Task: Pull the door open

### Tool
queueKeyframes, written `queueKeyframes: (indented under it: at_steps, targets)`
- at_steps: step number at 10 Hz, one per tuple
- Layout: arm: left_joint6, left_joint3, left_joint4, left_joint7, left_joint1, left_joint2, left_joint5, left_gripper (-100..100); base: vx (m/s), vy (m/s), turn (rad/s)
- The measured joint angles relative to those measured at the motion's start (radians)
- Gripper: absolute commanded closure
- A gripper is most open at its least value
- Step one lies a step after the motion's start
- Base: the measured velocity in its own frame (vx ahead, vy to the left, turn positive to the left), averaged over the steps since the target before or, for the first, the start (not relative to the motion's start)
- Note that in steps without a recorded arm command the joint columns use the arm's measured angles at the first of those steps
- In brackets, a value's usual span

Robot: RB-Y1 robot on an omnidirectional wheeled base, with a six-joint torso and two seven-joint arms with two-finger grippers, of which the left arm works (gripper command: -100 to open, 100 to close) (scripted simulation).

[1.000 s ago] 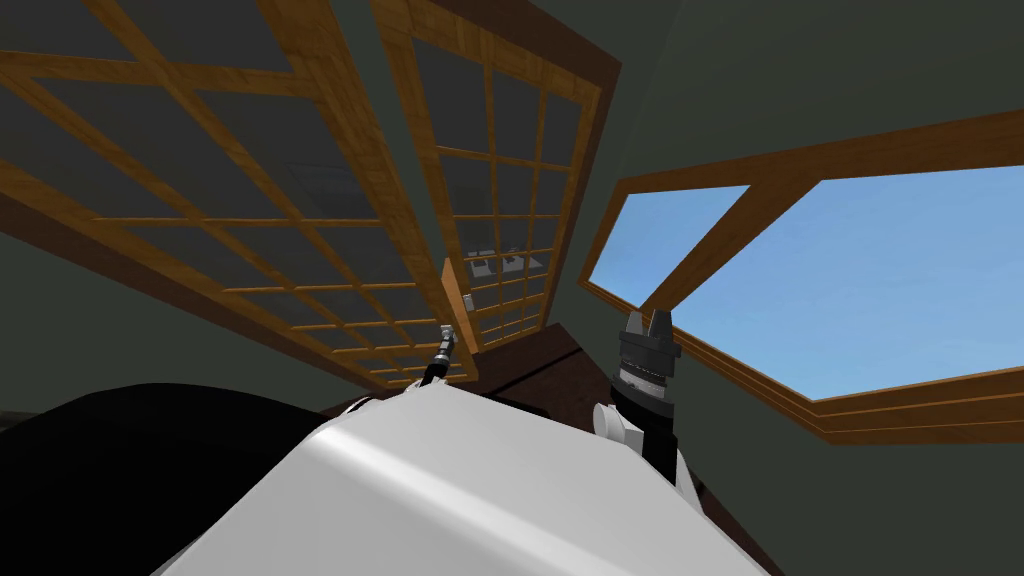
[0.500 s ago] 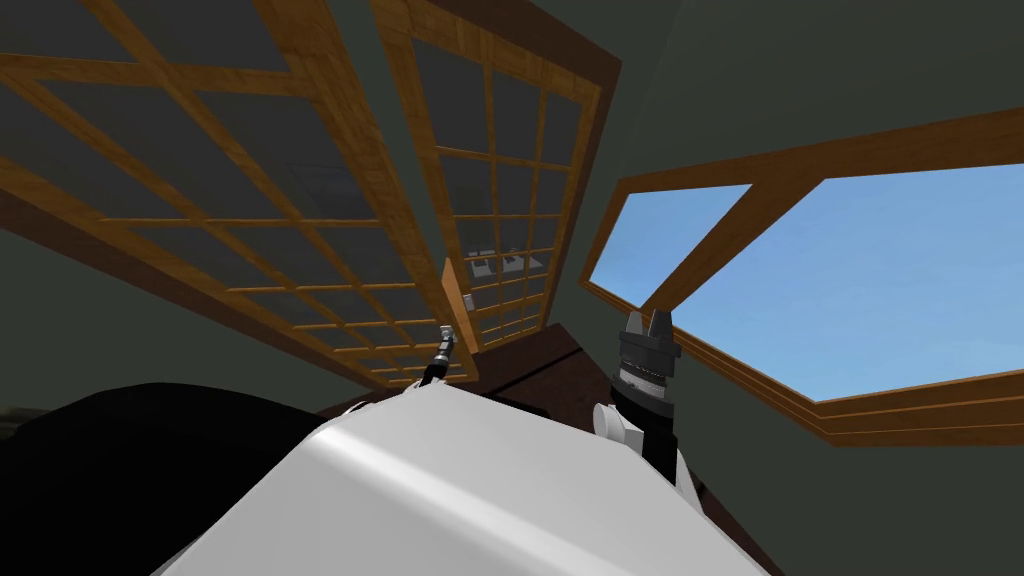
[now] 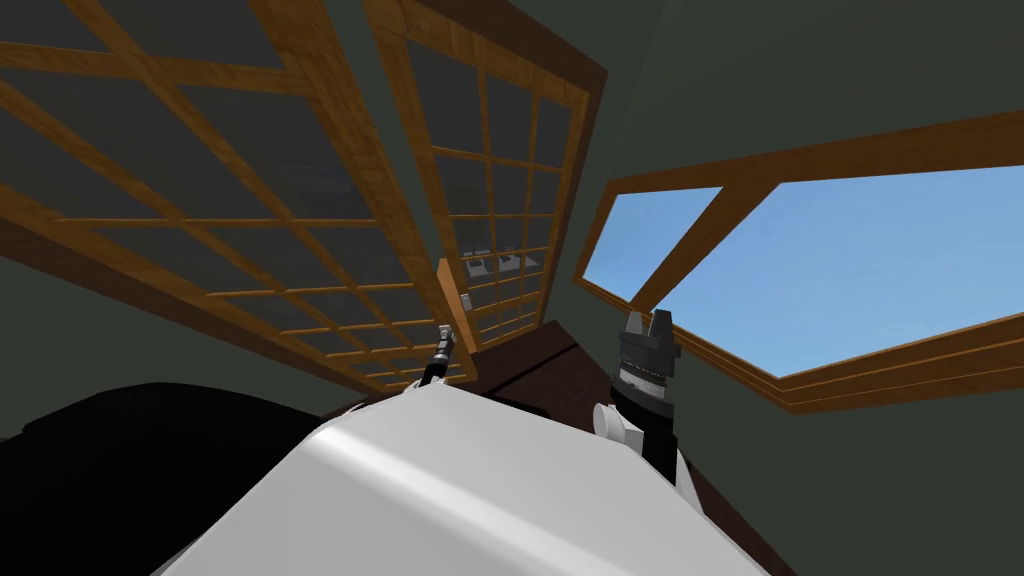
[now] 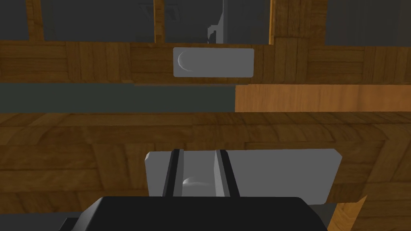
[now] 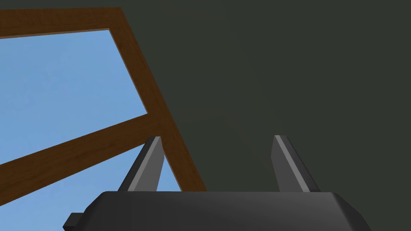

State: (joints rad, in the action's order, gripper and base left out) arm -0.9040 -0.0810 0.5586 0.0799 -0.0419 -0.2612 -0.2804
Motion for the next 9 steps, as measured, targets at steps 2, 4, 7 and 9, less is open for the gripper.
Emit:
queueKeyframes:
  at_steps: [2, 4, 7, 9]
  targets:
    - [0.028, -0.002, 0.059, 0.051, 0.029, -0.002, -0.021, 100, -0.05, 0.02, -0.082]
    - [0.015, 0.001, 0.033, 0.088, 0.011, -0.003, -0.026, 100, -0.015, -0.007, 0.002]
    - [-0.016, 0.001, -0.018, 0.153, -0.009, -0.01, -0.043, 100, -0.048, 0.027, -0.121]
    - [0.039, -0.004, 0.097, 0.178, 0.035, 0.005, -0.064, -100, -0.054, 0.002, -0.093]
